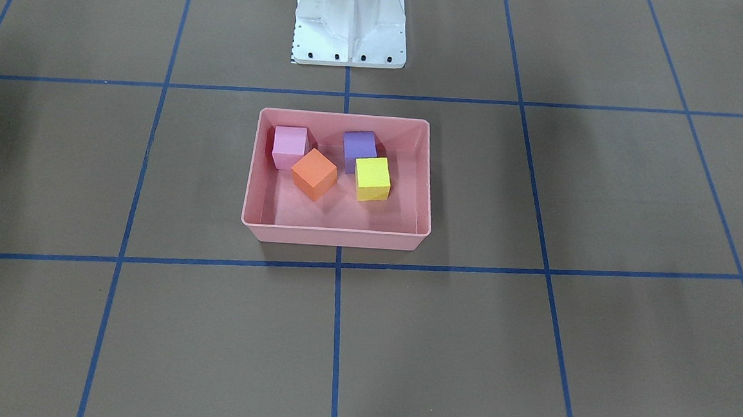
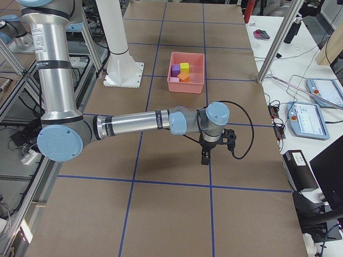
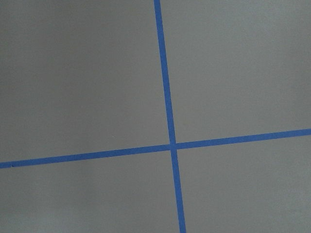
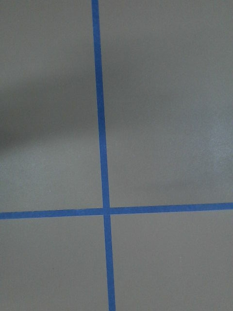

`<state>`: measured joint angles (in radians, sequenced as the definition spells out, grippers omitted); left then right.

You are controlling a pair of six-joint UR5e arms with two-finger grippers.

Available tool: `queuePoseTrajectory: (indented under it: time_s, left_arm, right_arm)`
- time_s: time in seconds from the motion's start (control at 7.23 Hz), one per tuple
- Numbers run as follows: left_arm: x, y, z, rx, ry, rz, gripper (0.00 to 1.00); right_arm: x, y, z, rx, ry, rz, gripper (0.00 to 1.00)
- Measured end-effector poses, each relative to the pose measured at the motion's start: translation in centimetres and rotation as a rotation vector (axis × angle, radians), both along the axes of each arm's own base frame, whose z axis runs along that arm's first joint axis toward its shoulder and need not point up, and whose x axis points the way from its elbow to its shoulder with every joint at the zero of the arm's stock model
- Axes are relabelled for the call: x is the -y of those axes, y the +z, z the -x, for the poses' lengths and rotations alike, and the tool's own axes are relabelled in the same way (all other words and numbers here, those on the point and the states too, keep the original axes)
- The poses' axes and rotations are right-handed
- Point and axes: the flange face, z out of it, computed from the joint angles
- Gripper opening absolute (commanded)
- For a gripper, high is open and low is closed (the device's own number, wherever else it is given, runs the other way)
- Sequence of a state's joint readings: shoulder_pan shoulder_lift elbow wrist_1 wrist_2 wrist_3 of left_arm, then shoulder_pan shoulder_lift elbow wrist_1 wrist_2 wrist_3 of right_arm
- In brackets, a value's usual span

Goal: Place blocks into pink bin with both arms

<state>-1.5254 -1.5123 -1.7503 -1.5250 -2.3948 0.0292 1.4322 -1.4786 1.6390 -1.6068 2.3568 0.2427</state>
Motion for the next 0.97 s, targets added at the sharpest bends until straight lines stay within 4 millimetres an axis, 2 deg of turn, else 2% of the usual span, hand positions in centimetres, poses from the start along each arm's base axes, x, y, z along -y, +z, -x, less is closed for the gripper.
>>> queuePoseTrajectory:
  time_s: [0.97]
  left_arm:
    - [0.1, -0.54, -0.09, -0.002, 0.002, -0.012, 1.0]
  right_arm:
    - [-0.8, -0.32, 0.27, 0.069, -0.006, 0.013, 1.0]
